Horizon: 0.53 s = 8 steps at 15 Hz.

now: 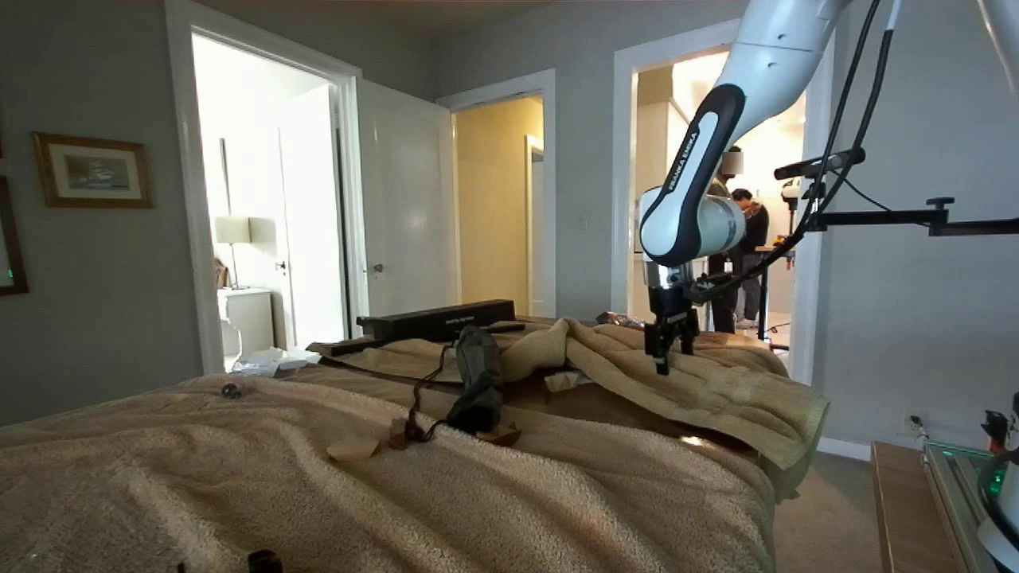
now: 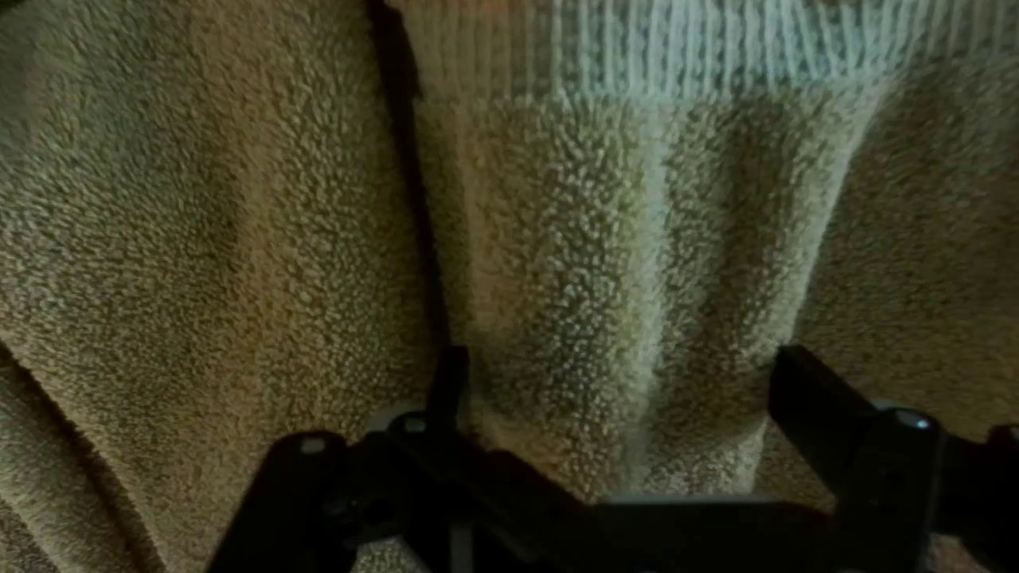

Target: Fold the towel on the right

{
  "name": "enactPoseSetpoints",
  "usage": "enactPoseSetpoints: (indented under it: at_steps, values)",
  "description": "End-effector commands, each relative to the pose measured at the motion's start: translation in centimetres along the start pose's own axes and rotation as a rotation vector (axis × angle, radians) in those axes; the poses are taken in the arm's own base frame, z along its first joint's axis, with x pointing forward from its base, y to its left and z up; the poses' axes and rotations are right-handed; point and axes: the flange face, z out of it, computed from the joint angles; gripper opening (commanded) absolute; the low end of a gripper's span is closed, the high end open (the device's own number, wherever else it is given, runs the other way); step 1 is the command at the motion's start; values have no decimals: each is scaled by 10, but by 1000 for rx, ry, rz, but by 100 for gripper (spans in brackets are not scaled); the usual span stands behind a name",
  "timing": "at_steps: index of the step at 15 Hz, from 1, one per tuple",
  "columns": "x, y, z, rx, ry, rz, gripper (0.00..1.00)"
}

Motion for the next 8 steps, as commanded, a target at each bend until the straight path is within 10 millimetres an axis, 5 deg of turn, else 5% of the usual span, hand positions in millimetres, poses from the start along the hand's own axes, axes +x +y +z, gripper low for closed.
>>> enactPoseSetpoints:
  at_steps: [1, 8]
  values:
    - [11, 2, 21, 3, 42, -25, 69]
    - [-7, 0, -30, 44, 5, 1, 19]
